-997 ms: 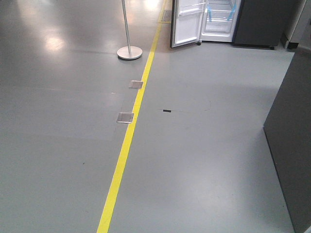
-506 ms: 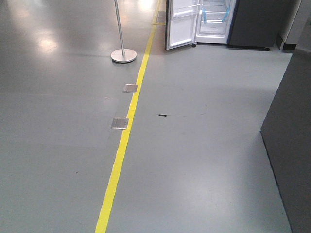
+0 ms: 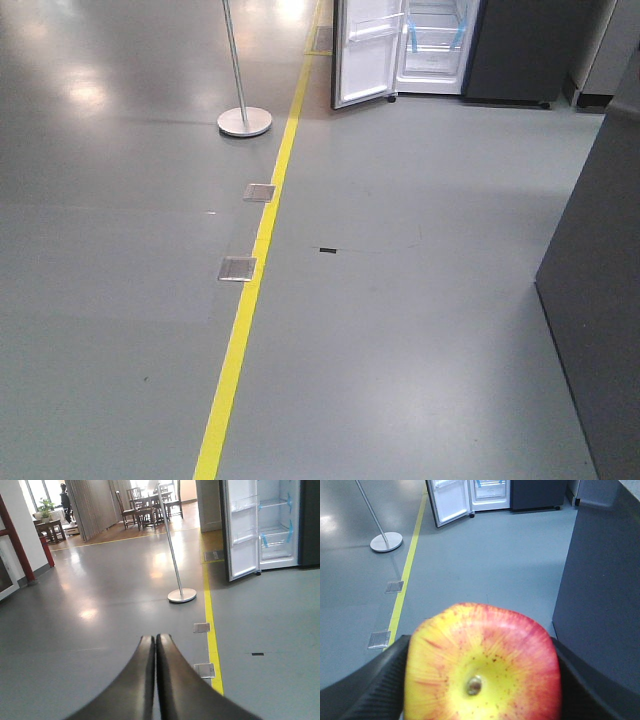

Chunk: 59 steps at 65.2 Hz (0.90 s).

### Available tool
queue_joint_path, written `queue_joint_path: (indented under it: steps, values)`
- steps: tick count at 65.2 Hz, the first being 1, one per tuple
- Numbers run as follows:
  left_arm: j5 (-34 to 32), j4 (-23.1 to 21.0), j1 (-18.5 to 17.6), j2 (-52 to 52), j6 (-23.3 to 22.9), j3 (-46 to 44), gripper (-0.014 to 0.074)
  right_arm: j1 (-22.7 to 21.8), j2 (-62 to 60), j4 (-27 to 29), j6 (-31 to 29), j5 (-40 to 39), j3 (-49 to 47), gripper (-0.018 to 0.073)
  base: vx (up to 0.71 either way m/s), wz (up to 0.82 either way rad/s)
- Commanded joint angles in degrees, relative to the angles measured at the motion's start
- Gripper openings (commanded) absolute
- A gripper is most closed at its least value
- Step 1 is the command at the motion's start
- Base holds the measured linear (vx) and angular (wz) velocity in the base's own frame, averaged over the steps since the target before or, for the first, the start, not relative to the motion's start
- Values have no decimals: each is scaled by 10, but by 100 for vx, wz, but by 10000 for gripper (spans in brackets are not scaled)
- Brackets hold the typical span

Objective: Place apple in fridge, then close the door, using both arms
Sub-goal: 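Carry the apple in the right gripper toward the open refrigerator, then keep holding the apple while driving up to the refrigerator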

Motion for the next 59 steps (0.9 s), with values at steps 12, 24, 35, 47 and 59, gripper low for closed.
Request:
queue_joint_path:
  steps: [12, 24, 35, 47, 59]
  values:
    - [-45, 0, -2, -8, -4, -10, -6, -2, -16, -7, -5, -43, -17, 221, 18, -2]
    - [-45, 0, -2, -8, -4, -10, -6, -2, -16, -7, -5, -43, -17, 221, 20, -1]
    - [-45, 0, -2, -8, -4, -10, -6, -2, -16, -7, -5, -43, -17, 221, 21, -1]
    - [-45, 0, -2, -8, -4, -10, -6, -2, -16, -7, -5, -43, -17, 221, 21, -2]
    - [-45, 0, -2, -8, -4, -10, -6, -2, -16, -7, -5, -43, -17, 221, 21, -3]
